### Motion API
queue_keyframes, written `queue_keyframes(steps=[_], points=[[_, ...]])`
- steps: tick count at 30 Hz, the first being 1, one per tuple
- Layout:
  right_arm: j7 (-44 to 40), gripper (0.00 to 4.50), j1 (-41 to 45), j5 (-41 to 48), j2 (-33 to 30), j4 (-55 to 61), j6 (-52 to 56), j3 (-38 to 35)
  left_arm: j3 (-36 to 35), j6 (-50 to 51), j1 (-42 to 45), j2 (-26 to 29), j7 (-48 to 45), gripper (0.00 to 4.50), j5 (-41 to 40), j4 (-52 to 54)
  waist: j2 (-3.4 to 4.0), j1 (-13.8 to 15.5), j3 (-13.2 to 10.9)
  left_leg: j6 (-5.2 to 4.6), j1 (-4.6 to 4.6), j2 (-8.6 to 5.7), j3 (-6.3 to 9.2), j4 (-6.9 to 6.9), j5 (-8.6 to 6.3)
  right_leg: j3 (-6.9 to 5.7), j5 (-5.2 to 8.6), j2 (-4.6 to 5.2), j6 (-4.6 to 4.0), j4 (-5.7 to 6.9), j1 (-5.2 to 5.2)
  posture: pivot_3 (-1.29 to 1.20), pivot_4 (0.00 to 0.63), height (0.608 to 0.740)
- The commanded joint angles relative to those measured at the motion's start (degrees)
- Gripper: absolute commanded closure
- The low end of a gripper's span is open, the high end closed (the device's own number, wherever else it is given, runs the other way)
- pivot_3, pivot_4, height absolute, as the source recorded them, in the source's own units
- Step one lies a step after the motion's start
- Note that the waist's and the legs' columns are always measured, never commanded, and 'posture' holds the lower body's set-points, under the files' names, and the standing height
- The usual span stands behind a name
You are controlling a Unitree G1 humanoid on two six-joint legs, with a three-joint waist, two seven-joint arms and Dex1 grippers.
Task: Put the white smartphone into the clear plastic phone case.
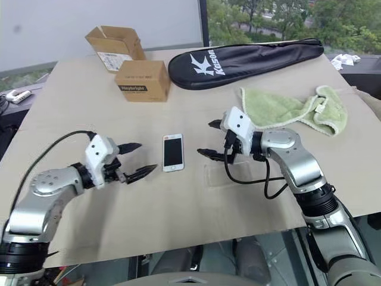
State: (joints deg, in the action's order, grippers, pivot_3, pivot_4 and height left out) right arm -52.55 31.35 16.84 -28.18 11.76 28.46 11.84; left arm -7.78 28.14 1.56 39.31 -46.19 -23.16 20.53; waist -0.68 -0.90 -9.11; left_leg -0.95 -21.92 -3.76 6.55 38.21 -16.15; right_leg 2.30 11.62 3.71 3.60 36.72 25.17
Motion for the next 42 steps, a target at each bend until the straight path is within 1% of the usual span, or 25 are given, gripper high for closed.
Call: queue_keyframes(steps=[1,4,8,11,14,16,18,21,23,27,32,39,42], points=[[-4.02,0.04,-4.16,6.93,-3.26,6.50,-0.74,-7.03,0.98,10.16,-0.52,-3.72,10.13,0.00,-1.77,10.23,0.00,0.11,0.00,0.00,-0.01,0.02,0.02,-0.01,0.00,-0.01,0.00,0.01,0.00,-0.01,0.01,0.00,0.150,0.740],[-7.12,0.04,-9.81,12.02,-7.11,9.86,0.29,-11.91,1.81,21.56,2.46,-9.55,21.91,0.00,-0.55,14.40,0.00,0.42,0.00,-0.06,0.01,0.02,0.05,0.01,-0.04,-0.08,0.00,-0.01,0.00,0.01,-0.04,0.00,0.150,0.740],[-9.26,0.04,-16.63,17.26,-11.14,12.85,1.14,-17.60,6.51,31.65,7.03,-12.33,32.37,0.00,5.67,16.03,-0.01,0.42,0.00,-0.24,0.31,0.00,0.11,0.07,-0.14,-0.17,0.00,-0.11,0.01,0.05,-0.41,0.00,0.150,0.740],[-8.90,0.04,-20.62,20.90,-12.31,14.39,1.52,-22.18,7.38,35.93,9.05,-13.78,35.11,0.00,6.60,16.02,-0.02,0.05,0.01,-0.25,0.36,-0.01,0.04,0.08,-0.15,-0.11,0.00,-0.16,0.02,0.05,-0.44,0.00,0.150,0.740],[-8.97,0.04,-24.81,22.31,-13.76,15.59,0.72,-25.85,4.18,41.52,11.89,-18.09,37.61,0.00,5.45,14.88,-0.03,0.38,0.01,-0.21,0.35,0.01,0.06,0.09,-0.12,-0.13,0.00,-0.17,0.02,0.06,-0.44,0.00,0.150,0.740],[-8.27,0.04,-26.25,22.94,-14.70,16.06,1.00,-27.64,4.51,44.30,14.86,-19.18,38.76,0.00,6.20,12.95,-0.07,0.50,-0.01,-0.08,0.32,0.00,0.06,0.10,-0.05,-0.14,0.00,-0.16,0.02,0.04,-0.44,0.00,0.150,0.740],[-7.11,0.04,-26.58,23.32,-14.79,16.39,0.72,-28.34,5.09,45.75,16.47,-20.20,39.57,0.00,6.67,11.66,-0.07,0.57,0.00,-0.07,0.32,-0.02,0.06,0.12,-0.04,-0.15,0.00,-0.15,0.02,0.05,-0.45,0.00,0.150,0.740],[-5.71,0.04,-26.54,23.04,-14.61,17.07,0.02,-28.24,5.23,49.37,18.49,-23.83,42.26,0.00,7.62,9.47,-0.08,0.54,0.00,-0.02,0.33,-0.02,0.01,0.13,-0.01,-0.11,0.00,-0.15,0.03,0.04,-0.46,0.00,0.150,0.740],[-5.13,0.04,-26.65,23.52,-14.81,17.78,0.27,-28.43,4.14,52.86,19.80,-27.26,43.85,0.00,7.78,8.83,-0.09,0.63,0.00,0.01,0.31,-0.02,0.02,0.13,0.00,-0.12,0.00,-0.15,0.03,0.03,-0.45,0.00,0.150,0.740],[-4.32,0.04,-26.48,24.12,-15.20,18.24,0.42,-28.82,3.98,56.68,21.92,-30.09,45.38,0.00,8.91,8.09,-0.08,0.83,0.01,0.02,0.31,-0.02,0.04,0.14,0.01,-0.14,0.00,-0.15,0.03,0.04,-0.46,0.00,0.150,0.740],[-3.89,0.04,-26.98,24.96,-16.11,19.05,0.73,-29.12,1.95,63.04,22.93,-33.92,48.96,0.00,12.63,6.40,-0.10,0.96,0.04,0.01,0.34,-0.04,0.01,0.15,0.01,-0.12,0.00,-0.14,0.05,0.02,-0.50,0.00,0.150,0.740],[-3.14,0.04,-28.00,25.67,-16.77,19.52,0.91,-29.02,-1.02,64.36,21.70,-38.19,52.96,0.00,15.95,4.69,-0.12,0.25,0.17,0.02,0.43,-0.01,-0.08,0.13,0.01,0.00,0.00,-0.16,0.05,0.03,-0.53,0.00,0.150,0.740],[-2.86,0.00,-27.92,25.79,-16.73,19.76,0.94,-28.78,-1.97,64.36,21.60,-39.10,53.72,0.73,16.61,3.99,-0.12,0.11,0.18,0.02,0.62,0.00,-0.18,0.08,0.00,0.10,0.01,-0.17,0.06,0.03,-0.67,0.00,0.150,0.740]])
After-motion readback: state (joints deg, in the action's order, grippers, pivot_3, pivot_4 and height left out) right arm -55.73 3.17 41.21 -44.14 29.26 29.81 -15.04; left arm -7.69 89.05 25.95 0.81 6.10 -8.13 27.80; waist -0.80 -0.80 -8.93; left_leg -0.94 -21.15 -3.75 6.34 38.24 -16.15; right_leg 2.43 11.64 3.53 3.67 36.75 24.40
